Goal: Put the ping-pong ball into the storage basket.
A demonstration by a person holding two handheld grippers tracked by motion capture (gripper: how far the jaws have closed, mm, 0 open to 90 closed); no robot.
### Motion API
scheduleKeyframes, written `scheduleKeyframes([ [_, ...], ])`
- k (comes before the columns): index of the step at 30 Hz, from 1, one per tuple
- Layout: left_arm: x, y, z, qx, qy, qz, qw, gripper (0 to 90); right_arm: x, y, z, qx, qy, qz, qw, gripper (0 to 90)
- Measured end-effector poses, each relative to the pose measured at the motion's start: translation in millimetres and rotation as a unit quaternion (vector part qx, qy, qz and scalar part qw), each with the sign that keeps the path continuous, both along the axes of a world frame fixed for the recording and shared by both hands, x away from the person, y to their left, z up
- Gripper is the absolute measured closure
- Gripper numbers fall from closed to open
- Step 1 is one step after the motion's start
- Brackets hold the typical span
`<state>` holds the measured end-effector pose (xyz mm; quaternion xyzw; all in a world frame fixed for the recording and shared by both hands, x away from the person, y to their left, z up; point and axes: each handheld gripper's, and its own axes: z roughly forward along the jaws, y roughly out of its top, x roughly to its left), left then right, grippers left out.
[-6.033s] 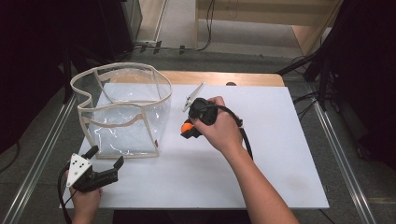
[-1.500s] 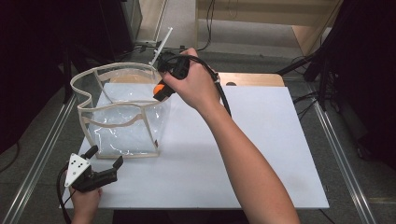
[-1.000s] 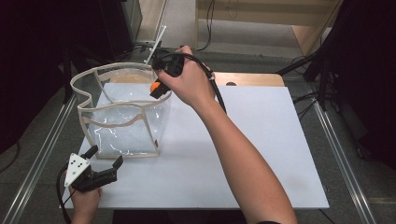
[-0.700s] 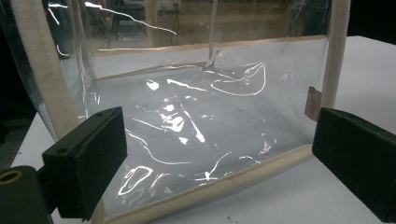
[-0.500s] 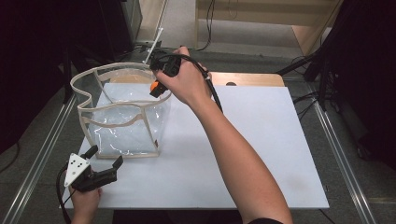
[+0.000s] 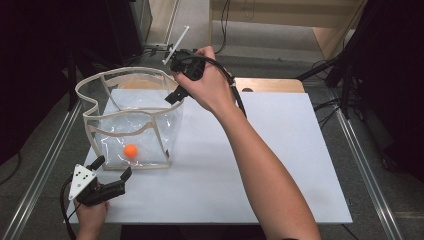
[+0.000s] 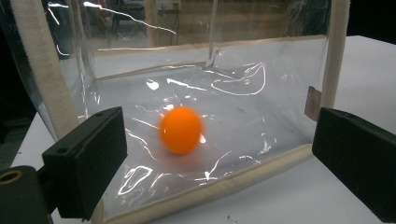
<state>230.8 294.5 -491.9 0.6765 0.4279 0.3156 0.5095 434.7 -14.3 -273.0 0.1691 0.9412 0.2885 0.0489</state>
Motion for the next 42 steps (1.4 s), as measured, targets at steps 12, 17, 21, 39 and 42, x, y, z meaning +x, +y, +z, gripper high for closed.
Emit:
scheduleKeyframes([
  [12,-0.2,-0.2,0.0,0.001,0.0,0.0,1.0,3.8,-8.9,-18.7,-15.5,0.016,0.013,-0.018,0.9996,0.0],
  [17,0.2,-0.5,-0.2,0.0,-0.002,0.0,1.0,3.8,-14.0,-23.1,-24.4,0.005,0.031,-0.013,0.9994,0.0],
  [21,0.1,-0.4,-0.1,0.0,-0.001,0.001,1.0,3.8,-17.5,-29.3,-31.6,0.008,0.029,-0.022,0.9993,0.0],
  [39,-0.2,-0.4,-0.1,0.001,0.0,0.0,1.0,3.7,-34.3,-51.6,-59.1,0.013,0.028,-0.035,0.9989,0.0],
  [42,-0.2,-0.3,-0.1,0.002,0.0,0.0,1.0,3.8,-37.3,-55.8,-63.8,0.013,0.032,-0.043,0.9985,0.0],
])
